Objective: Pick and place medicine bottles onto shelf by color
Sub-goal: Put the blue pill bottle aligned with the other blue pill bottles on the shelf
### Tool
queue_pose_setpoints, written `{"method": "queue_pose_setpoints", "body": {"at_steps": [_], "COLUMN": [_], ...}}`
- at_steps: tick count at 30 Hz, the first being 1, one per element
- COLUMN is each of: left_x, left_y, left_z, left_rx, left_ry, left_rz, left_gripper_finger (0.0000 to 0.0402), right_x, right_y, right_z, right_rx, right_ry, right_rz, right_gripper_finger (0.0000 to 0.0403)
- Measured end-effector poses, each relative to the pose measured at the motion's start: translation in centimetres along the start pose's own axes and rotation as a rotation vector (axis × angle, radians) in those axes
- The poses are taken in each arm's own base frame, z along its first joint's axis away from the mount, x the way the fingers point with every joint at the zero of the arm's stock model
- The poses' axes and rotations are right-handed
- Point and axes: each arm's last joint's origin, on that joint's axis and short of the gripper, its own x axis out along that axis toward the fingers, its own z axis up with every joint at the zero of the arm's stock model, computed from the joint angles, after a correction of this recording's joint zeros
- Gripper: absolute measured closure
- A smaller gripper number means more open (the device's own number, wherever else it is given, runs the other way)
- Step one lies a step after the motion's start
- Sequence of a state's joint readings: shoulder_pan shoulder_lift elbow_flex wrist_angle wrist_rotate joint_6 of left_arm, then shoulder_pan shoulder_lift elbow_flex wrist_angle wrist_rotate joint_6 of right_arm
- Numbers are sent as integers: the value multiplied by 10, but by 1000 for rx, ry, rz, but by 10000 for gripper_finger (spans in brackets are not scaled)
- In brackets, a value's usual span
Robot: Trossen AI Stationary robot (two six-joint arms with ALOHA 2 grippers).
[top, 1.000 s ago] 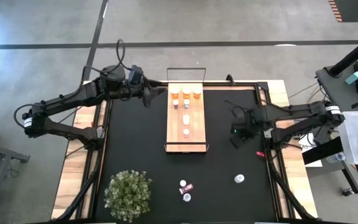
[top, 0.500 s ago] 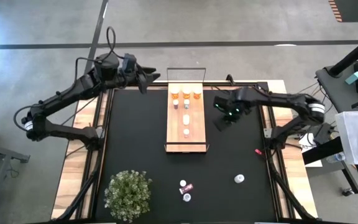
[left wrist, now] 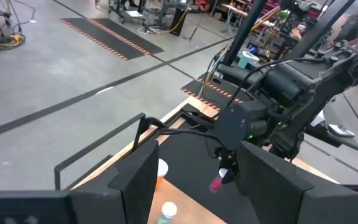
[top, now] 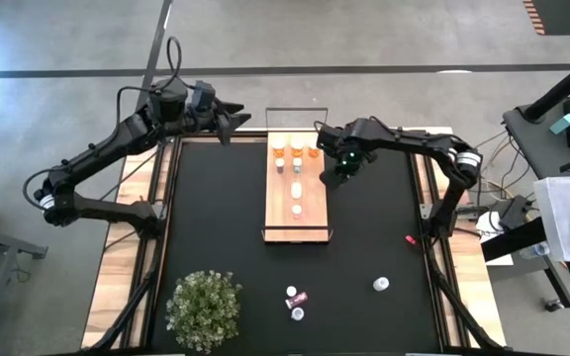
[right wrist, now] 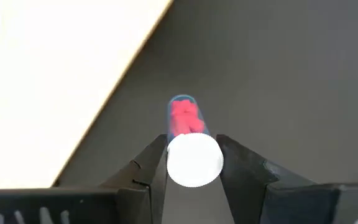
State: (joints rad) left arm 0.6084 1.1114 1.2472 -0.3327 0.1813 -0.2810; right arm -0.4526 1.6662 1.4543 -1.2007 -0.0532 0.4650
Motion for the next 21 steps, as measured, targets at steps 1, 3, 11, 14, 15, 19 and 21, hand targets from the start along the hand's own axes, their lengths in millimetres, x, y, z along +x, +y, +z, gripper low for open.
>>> {"method": "queue_pose_setpoints", "body": {"at_steps": [1,3,11,14,15,19,21], "left_x": [0,0,1,1,1,1,1], "left_y": [0,1,2,2,2,2,2], "left_z": [0,0,1,0,0,0,0], "left_rx": [0,-1,-4,-19,-21,-25,-25], "left_ry": [0,2,-9,-6,-7,-6,-7], "left_rz": [2,6,6,6,6,7,7], "left_gripper_finger": [199,199,199,199,199,199,199], "right_x": [-2,-6,-11,-6,-5,-1,0], "right_y": [1,3,11,14,16,20,23], "right_z": [2,5,22,30,33,44,49], "right_rx": [-9,-18,-58,-76,-76,-87,-95], "right_ry": [-8,-26,-93,-96,-99,-102,-107], "right_rz": [3,12,42,42,43,42,42], "right_gripper_finger": [286,287,284,286,287,283,282]}}
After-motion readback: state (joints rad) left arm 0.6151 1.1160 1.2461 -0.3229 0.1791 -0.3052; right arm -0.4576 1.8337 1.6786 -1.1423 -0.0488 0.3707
